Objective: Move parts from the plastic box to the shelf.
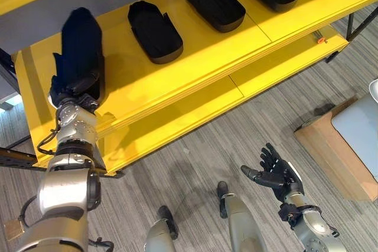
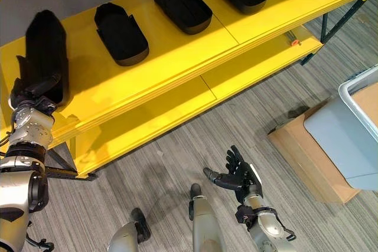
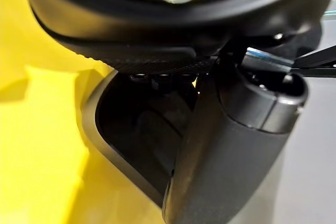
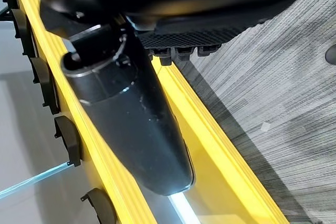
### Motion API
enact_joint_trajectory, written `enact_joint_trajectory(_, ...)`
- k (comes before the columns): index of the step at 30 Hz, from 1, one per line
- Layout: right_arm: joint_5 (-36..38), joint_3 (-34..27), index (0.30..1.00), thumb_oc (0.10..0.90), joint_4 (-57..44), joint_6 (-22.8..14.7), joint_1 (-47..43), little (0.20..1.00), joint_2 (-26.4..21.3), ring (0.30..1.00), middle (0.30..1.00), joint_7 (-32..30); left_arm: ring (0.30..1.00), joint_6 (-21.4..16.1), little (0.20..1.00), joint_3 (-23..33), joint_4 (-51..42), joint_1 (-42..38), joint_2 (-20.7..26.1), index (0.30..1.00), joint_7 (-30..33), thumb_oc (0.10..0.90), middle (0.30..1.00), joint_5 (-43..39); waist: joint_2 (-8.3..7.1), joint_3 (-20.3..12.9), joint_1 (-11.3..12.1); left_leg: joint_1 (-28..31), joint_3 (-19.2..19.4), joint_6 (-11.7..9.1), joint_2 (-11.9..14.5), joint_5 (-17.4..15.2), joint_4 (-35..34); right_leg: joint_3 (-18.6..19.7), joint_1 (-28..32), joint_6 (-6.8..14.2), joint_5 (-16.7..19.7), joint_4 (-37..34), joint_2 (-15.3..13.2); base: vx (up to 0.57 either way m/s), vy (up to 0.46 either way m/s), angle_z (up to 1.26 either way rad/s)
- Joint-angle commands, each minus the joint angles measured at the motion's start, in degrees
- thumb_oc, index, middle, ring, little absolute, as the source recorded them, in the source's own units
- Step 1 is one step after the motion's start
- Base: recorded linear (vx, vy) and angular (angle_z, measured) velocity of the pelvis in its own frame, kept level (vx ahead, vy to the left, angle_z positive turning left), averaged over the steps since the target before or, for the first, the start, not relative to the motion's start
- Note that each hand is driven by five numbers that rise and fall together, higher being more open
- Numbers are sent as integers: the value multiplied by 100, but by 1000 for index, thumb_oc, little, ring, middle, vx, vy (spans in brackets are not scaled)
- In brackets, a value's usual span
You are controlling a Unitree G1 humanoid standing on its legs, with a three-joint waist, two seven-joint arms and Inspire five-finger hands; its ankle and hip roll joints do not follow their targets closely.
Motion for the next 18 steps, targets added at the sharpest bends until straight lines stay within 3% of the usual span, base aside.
enact_joint_trajectory(1,178,-233,1000,900,-509,-395,-86,1000,-49,1000,1000,49,1000,105,1000,-22,244,148,-307,1000,-167,900,1000,-251,-97,-221,-179,-91,-223,-118,311,-113,127,380,210,582,-458,-154,-289,0,0,0)
enact_joint_trajectory(6,170,-229,1000,900,-466,-337,-41,1000,-112,1000,1000,85,1000,219,1000,-254,309,36,-154,1000,-219,900,1000,199,-100,-222,-183,-85,-201,-112,316,-112,142,393,191,582,-453,-129,-286,3,0,-2)
enact_joint_trajectory(18,164,-154,1000,900,-466,-341,-92,1000,-66,1000,1000,15,1000,-200,1000,127,-122,195,-359,1000,67,900,1000,-819,-69,-232,-111,-109,-255,-109,296,-140,196,376,216,579,-487,-100,-300,0,0,0)
